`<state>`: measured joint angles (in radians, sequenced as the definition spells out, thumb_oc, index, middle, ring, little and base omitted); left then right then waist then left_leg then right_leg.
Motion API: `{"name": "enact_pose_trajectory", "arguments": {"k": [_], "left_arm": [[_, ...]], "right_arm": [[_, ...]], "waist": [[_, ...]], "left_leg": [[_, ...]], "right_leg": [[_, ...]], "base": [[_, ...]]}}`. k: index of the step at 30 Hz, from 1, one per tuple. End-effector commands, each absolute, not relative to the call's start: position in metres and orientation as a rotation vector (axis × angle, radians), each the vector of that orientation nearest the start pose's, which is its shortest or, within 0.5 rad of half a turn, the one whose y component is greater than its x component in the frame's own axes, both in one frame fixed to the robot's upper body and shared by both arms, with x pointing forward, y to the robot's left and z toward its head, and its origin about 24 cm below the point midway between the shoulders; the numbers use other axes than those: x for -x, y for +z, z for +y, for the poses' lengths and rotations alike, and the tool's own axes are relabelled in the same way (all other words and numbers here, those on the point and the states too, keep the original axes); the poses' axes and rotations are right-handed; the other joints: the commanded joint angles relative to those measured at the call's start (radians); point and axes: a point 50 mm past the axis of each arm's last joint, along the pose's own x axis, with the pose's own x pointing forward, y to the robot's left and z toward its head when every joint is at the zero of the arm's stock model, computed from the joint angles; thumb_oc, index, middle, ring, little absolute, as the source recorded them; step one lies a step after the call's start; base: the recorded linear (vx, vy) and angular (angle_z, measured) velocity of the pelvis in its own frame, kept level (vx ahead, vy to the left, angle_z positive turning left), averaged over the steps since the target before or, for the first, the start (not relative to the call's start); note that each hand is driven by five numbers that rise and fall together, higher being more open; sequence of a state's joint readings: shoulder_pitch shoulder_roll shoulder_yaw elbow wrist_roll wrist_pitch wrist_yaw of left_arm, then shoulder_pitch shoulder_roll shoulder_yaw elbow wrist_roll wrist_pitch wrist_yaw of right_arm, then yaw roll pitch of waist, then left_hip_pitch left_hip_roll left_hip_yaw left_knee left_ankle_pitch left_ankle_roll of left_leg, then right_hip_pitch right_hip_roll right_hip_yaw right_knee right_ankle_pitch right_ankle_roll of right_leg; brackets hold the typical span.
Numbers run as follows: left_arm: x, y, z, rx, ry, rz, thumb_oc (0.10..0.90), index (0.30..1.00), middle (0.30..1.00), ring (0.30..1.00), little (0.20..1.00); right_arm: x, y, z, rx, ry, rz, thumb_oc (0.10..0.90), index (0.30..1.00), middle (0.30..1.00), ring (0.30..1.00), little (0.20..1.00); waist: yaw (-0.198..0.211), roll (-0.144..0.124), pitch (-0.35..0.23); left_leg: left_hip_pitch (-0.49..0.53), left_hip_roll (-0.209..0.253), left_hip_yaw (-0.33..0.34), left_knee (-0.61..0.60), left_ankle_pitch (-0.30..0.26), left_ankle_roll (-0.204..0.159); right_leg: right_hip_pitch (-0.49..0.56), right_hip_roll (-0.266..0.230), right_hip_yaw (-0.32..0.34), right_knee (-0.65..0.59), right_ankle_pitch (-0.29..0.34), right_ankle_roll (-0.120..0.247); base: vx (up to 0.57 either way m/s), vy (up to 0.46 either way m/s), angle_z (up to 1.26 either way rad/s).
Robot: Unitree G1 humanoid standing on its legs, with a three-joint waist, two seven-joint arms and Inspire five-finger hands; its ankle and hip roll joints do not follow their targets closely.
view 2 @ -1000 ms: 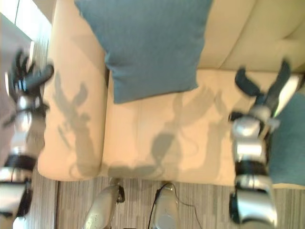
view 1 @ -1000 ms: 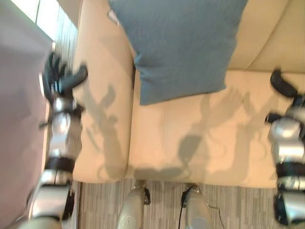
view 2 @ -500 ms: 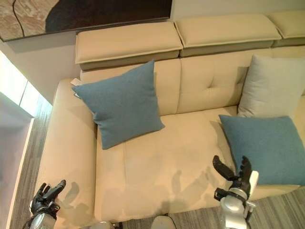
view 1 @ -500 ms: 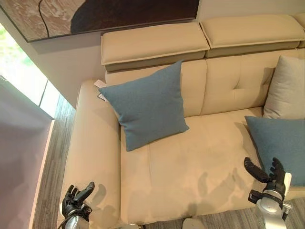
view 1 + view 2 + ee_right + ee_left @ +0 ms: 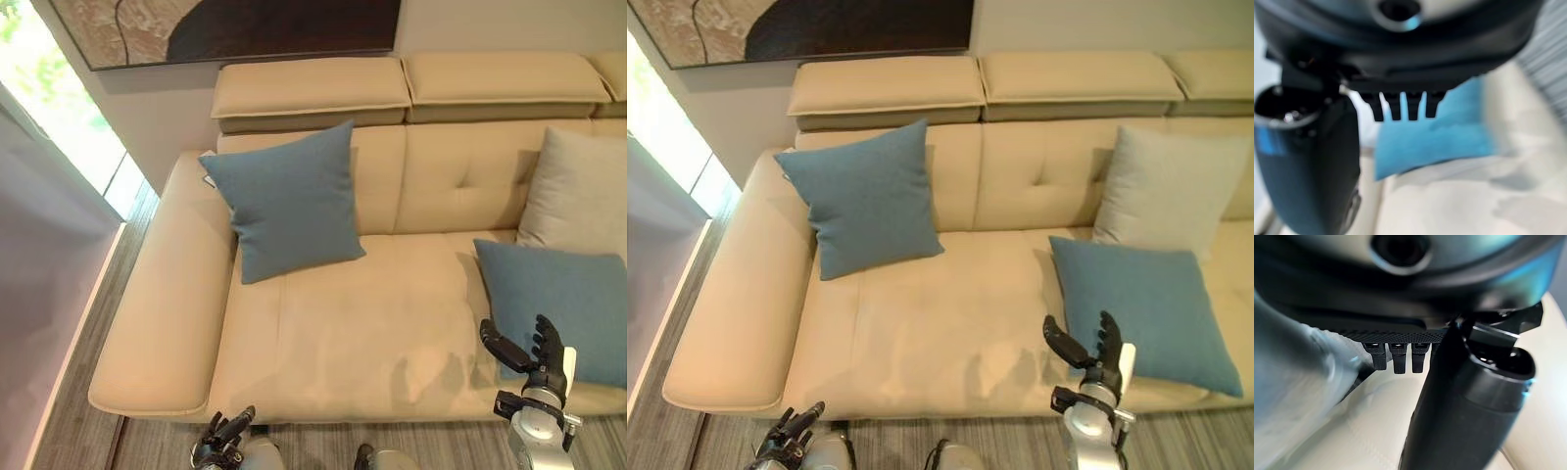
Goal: Pick up all the scattered cushions and arrange them neatly on the sofa.
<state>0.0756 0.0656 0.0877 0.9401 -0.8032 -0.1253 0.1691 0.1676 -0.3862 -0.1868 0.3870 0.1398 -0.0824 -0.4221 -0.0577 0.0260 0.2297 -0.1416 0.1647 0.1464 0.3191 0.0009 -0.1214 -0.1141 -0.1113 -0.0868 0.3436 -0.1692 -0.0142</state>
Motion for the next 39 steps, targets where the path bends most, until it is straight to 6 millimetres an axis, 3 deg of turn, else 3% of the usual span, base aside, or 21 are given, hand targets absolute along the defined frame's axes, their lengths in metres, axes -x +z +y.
{"name": "enact_pose_trajectory", "arguments": {"k": [1, 3, 4, 5, 6, 7, 9, 10, 12, 14, 17, 18, 22, 29, 32, 34, 35, 36, 37, 38, 39], "left_arm": [[-0.136, -0.138, 0.221, 0.566, 0.703, 0.752, 0.800, 0.900, 0.900, 0.900, 0.900], [-0.132, -0.142, 0.218, 0.559, 0.709, 0.789, 0.800, 0.900, 0.900, 0.900, 0.900], [-0.132, -0.142, 0.218, 0.560, 0.709, 0.789, 0.800, 0.900, 0.900, 0.900, 0.900], [-0.137, -0.141, 0.212, 0.554, 0.692, 0.788, 0.800, 0.900, 0.900, 0.900, 0.900], [-0.138, -0.141, 0.211, 0.554, 0.692, 0.788, 0.800, 0.900, 0.900, 0.900, 0.900], [-0.147, -0.139, 0.207, 0.509, 0.651, 0.783, 0.800, 0.900, 0.900, 0.900, 0.900], [-0.157, -0.134, 0.206, 0.444, 0.604, 0.766, 0.800, 0.900, 0.900, 0.900, 0.900], [-0.157, -0.134, 0.206, 0.444, 0.604, 0.765, 0.800, 0.900, 0.900, 0.900, 0.900], [-0.177, -0.123, 0.204, 0.386, 0.545, 0.705, 0.800, 0.900, 0.900, 0.900, 0.900], [-0.193, -0.114, 0.208, 0.350, 0.532, 0.657, 0.800, 0.900, 0.900, 0.900, 0.900], [-0.196, -0.111, 0.211, 0.321, 0.533, 0.643, 0.800, 0.900, 0.900, 0.900, 0.900], [-0.196, -0.111, 0.211, 0.321, 0.533, 0.643, 0.800, 0.900, 0.900, 0.900, 0.900], [-0.194, -0.109, 0.206, 0.297, 0.493, 0.628, 0.800, 0.900, 0.900, 0.900, 0.900], [-0.195, -0.109, 0.202, 0.310, 0.495, 0.632, 0.800, 0.900, 0.900, 0.900, 0.900], [-0.201, -0.106, 0.195, 0.296, 0.459, 0.618, 0.800, 0.900, 0.900, 0.900, 0.900], [-0.206, -0.104, 0.190, 0.291, 0.435, 0.604, 0.800, 0.900, 0.900, 0.900, 0.900], [-0.212, -0.101, 0.180, 0.292, 0.395, 0.589, 0.800, 0.900, 0.900, 0.900, 0.900], [-0.212, -0.101, 0.180, 0.292, 0.395, 0.589, 0.800, 0.900, 0.900, 0.900, 0.900], [-0.216, -0.096, 0.175, 0.296, 0.370, 0.564, 0.800, 0.900, 0.900, 0.900, 0.900], [-0.216, -0.096, 0.175, 0.296, 0.370, 0.564, 0.800, 0.900, 0.900, 0.900, 0.900], [-0.221, -0.091, 0.171, 0.304, 0.357, 0.547, 0.800, 0.900, 0.900, 0.900, 0.900]], "right_arm": [[-0.198, 0.014, -0.323, 0.384, -0.688, 0.147, 0.800, 0.900, 0.900, 0.900, 0.900], [-0.205, 0.019, -0.321, 0.427, -0.659, 0.129, 0.800, 0.900, 0.900, 0.900, 0.900], [-0.205, 0.019, -0.321, 0.429, -0.659, 0.128, 0.800, 0.900, 0.900, 0.900, 0.900], [-0.213, 0.028, -0.317, 0.437, -0.643, 0.084, 0.800, 0.900, 0.900, 0.900, 0.900], [-0.213, 0.028, -0.317, 0.438, -0.643, 0.084, 0.800, 0.900, 0.900, 0.900, 0.900], [-0.220, 0.033, -0.317, 0.430, -0.654, 0.063, 0.800, 0.900, 0.900, 0.900, 0.900], [-0.227, 0.040, -0.314, 0.427, -0.648, 0.022, 0.800, 0.900, 0.900, 0.900, 0.900], [-0.227, 0.040, -0.314, 0.426, -0.648, 0.022, 0.800, 0.900, 0.900, 0.900, 0.900], [-0.236, 0.044, -0.305, 0.405, -0.634, -0.010, 0.800, 0.900, 0.900, 0.900, 0.900], [-0.241, 0.045, -0.297, 0.411, -0.626, -0.023, 0.800, 0.900, 0.900, 0.900, 0.900], [-0.237, 0.040, -0.291, 0.406, -0.609, -0.015, 0.800, 0.900, 0.900, 0.900, 0.900], [-0.237, 0.040, -0.291, 0.406, -0.609, -0.015, 0.800, 0.900, 0.900, 0.900, 0.900], [-0.227, 0.029, -0.296, 0.501, -0.595, 0.053, 0.800, 0.900, 0.900, 0.900, 0.900], [-0.229, 0.028, -0.288, 0.599, -0.537, 0.067, 0.800, 0.900, 0.900, 0.900, 0.900], [-0.221, 0.021, -0.288, 0.691, -0.497, 0.111, 0.800, 0.900, 0.900, 0.900, 0.900], [-0.212, 0.017, -0.290, 0.703, -0.495, 0.134, 0.800, 0.900, 0.900, 0.900, 0.900], [-0.204, 0.012, -0.296, 0.706, -0.521, 0.164, 0.800, 0.900, 0.900, 0.900, 0.900], [-0.204, 0.012, -0.296, 0.706, -0.521, 0.164, 0.800, 0.900, 0.900, 0.900, 0.900], [-0.198, 0.010, -0.298, 0.707, -0.535, 0.177, 0.800, 0.900, 0.900, 0.900, 0.900], [-0.198, 0.010, -0.298, 0.707, -0.535, 0.177, 0.800, 0.900, 0.900, 0.900, 0.900], [-0.200, 0.015, -0.297, 0.708, -0.537, 0.148, 0.800, 0.900, 0.900, 0.900, 0.900]], "waist": [[-0.031, -0.019, -0.056], [-0.042, -0.010, -0.073], [-0.043, -0.008, -0.074], [-0.061, 0.004, -0.078], [-0.060, 0.005, -0.078], [-0.072, 0.004, -0.078], [-0.081, -0.003, -0.071], [-0.079, -0.004, -0.071], [-0.088, -0.015, -0.045], [-0.085, -0.007, -0.017], [-0.068, -0.001, -0.016], [-0.068, -0.005, -0.018], [-0.030, 0.004, -0.063], [-0.012, 0.009, -0.096], [-0.033, 0.008, -0.100], [-0.057, 0.009, -0.098], [-0.075, 0.016, -0.090], [-0.074, 0.017, -0.089], [-0.080, 0.020, -0.076], [-0.080, 0.020, -0.076], [-0.064, 0.007, -0.047]], "left_leg": [[0.166, 0.004, -0.113, 0.008, -0.094, 0.010], [0.247, -0.035, -0.221, -0.013, -0.104, 0.001], [0.249, -0.033, -0.222, -0.016, -0.104, 0.000], [0.287, -0.052, -0.267, -0.082, -0.154, 0.007], [0.287, -0.051, -0.265, -0.084, -0.154, 0.008], [0.317, -0.066, -0.253, -0.175, -0.232, 0.027], [0.310, -0.093, -0.232, -0.189, -0.278, 0.047], [0.308, -0.095, -0.230, -0.187, -0.279, 0.048], [0.282, -0.128, -0.195, -0.191, -0.288, 0.067], [0.244, -0.127, -0.164, -0.174, -0.280, 0.077], [0.231, -0.127, -0.096, -0.196, -0.249, 0.095], [0.229, -0.130, -0.095, -0.200, -0.242, 0.095], [0.210, -0.095, 0.035, -0.200, -0.223, 0.103], [0.233, -0.038, 0.213, -0.184, -0.217, 0.087], [0.251, -0.006, 0.253, -0.183, -0.190, 0.064], [0.262, 0.026, 0.253, -0.177, -0.174, 0.048], [0.264, 0.081, 0.257, -0.128, -0.134, 0.027], [0.263, 0.085, 0.256, -0.124, -0.136, 0.025], [0.246, 0.163, 0.239, -0.011, -0.048, 0.008], [0.245, 0.164, 0.238, -0.009, -0.049, 0.007], [0.189, 0.200, 0.168, 0.146, 0.025, 0.023]], "right_leg": [[0.108, 0.019, 0.008, -0.222, 0.034, 0.097], [0.048, 0.033, 0.042, -0.213, 0.075, 0.107], [0.047, 0.035, 0.041, -0.211, 0.073, 0.107], [-0.002, 0.043, 0.072, -0.204, 0.105, 0.120], [-0.003, 0.044, 0.073, -0.203, 0.105, 0.120], [-0.043, 0.040, 0.092, -0.199, 0.135, 0.141], [-0.075, 0.020, 0.110, -0.219, 0.189, 0.168], [-0.076, 0.019, 0.112, -0.221, 0.191, 0.169], [-0.118, -0.017, 0.108, -0.267, 0.269, 0.214], [-0.125, -0.024, 0.063, -0.247, 0.220, 0.214], [-0.072, -0.051, -0.031, -0.174, 0.154, 0.181], [-0.076, -0.054, -0.029, -0.176, 0.158, 0.181], [0.046, -0.116, -0.120, -0.159, 0.111, 0.174], [0.099, -0.188, -0.233, -0.199, 0.140, 0.197], [0.101, -0.154, -0.202, -0.229, 0.132, 0.200], [0.091, -0.121, -0.169, -0.224, 0.111, 0.186], [0.098, -0.074, -0.155, -0.220, 0.076, 0.157], [0.099, -0.071, -0.156, -0.220, 0.076, 0.156], [0.125, -0.005, -0.142, -0.225, 0.043, 0.110], [0.126, -0.005, -0.142, -0.226, 0.044, 0.110], [0.148, 0.037, -0.106, -0.230, 0.032, 0.068]], "base": [[-0.22, 0.125, -0.01], [-0.24, 0.140, -0.13], [-0.26, 0.158, -0.23], [-0.16, 0.108, -0.31], [-0.36, 0.230, -0.31], [-0.29, 0.183, -0.29], [-0.30, 0.187, -0.25], [-0.31, 0.160, -0.45], [-0.42, 0.125, -0.39], [-0.36, 0.055, -0.34], [-0.32, 0.038, -0.60], [-0.18, -0.010, -1.00], [-0.23, -0.098, -0.96], [-0.05, -0.162, -1.11], [0.03, -0.265, -0.83], [0.08, -0.279, -0.27], [0.06, -0.282, -0.21], [0.10, -0.492, -0.22], [0.07, -0.278, -0.36], [0.11, -0.513, -0.61], [0.02, -0.367, -0.93]]}}
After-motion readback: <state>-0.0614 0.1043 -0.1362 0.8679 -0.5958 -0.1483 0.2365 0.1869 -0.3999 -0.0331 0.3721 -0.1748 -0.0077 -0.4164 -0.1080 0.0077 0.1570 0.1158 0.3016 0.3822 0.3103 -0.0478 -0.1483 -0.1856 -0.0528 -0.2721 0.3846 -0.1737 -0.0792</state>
